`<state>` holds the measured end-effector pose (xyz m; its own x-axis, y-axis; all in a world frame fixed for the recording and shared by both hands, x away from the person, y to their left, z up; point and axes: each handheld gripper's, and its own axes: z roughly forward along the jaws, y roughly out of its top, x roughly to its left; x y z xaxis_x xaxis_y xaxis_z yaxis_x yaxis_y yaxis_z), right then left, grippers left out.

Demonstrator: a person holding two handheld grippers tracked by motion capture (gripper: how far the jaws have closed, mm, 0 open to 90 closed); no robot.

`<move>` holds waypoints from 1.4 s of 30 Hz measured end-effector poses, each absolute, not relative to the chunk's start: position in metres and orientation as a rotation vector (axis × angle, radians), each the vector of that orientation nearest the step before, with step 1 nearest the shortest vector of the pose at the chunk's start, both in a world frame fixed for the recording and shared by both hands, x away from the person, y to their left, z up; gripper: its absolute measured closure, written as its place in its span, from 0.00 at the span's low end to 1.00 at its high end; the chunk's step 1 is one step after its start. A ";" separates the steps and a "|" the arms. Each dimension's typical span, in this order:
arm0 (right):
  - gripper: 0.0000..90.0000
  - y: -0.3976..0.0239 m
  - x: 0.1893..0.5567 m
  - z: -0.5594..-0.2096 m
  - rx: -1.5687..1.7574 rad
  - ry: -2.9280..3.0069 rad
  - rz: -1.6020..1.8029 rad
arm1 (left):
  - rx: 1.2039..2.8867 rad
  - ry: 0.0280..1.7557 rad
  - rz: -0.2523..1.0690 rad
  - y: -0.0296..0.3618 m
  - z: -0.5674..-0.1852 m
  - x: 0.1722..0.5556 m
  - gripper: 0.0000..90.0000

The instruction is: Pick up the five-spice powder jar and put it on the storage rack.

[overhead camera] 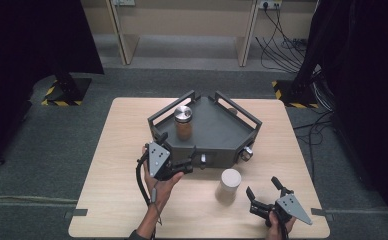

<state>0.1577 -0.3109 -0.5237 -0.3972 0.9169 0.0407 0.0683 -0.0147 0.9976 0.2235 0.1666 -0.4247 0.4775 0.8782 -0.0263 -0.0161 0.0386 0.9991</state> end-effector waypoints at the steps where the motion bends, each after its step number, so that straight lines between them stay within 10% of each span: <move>1: 0.02 -0.311 0.158 -0.524 1.056 1.543 1.497 | 1.362 0.833 0.826 0.167 -0.427 0.221 0.01; 42: 0.02 -0.311 0.158 -0.523 1.050 1.549 1.493 | 1.351 0.880 0.788 0.181 -0.516 0.171 0.01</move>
<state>0.1579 -0.3107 -0.5233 -0.3996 0.9161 0.0342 0.0678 -0.0077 0.9977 0.1711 0.1813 -0.5155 0.4707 0.8791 -0.0745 0.0228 0.0723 0.9971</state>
